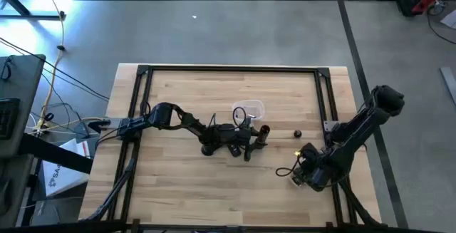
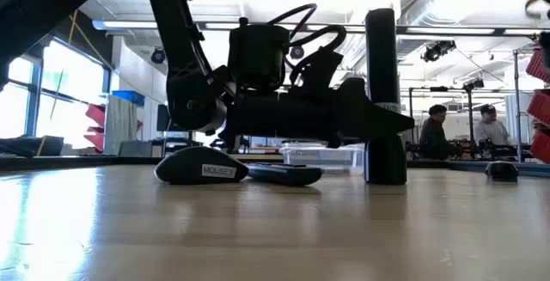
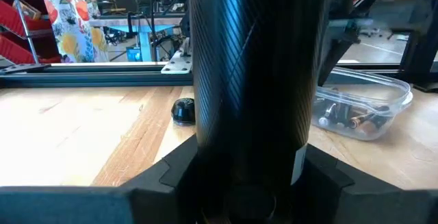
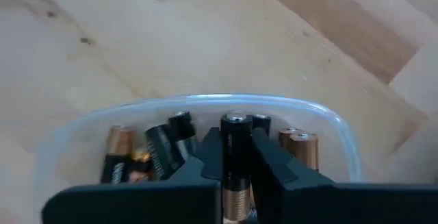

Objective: Insert battery
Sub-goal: Insert the black battery into the flashlight

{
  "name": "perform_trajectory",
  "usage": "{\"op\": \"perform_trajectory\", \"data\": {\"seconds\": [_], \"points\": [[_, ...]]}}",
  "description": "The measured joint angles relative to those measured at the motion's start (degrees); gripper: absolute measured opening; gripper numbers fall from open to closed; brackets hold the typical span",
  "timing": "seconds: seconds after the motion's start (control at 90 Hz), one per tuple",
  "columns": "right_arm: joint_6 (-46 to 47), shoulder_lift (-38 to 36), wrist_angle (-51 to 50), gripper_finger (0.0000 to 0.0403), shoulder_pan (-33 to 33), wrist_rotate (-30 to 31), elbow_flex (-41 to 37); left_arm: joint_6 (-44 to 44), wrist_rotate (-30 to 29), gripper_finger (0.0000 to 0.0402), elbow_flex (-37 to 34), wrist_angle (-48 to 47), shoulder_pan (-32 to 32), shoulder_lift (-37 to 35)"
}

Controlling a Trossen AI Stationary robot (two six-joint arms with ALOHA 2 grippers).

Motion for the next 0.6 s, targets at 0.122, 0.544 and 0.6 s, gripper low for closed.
{"op": "perform_trajectory", "data": {"seconds": [0.122, 0.544, 0.6], "points": [[-7.3, 0.0, -2.4, 0.0008, 0.0, 4.7, 5.4, 0.0, 0.0, 0.0152, 0.0, 0.0, 0.0, 0.0], [-39.0, -1.4, 0.6, 0.0006, -3.4, 46.9, 14.5, 2.1, -0.1, 0.0152, 0.0, 0.8, -0.7, 0.0], [-43.1, -1.6, 3.1, 0.0006, -4.7, 49.4, 13.3, 3.0, -0.1, 0.0152, 0.0, 1.2, -0.9, 0.1]]}}
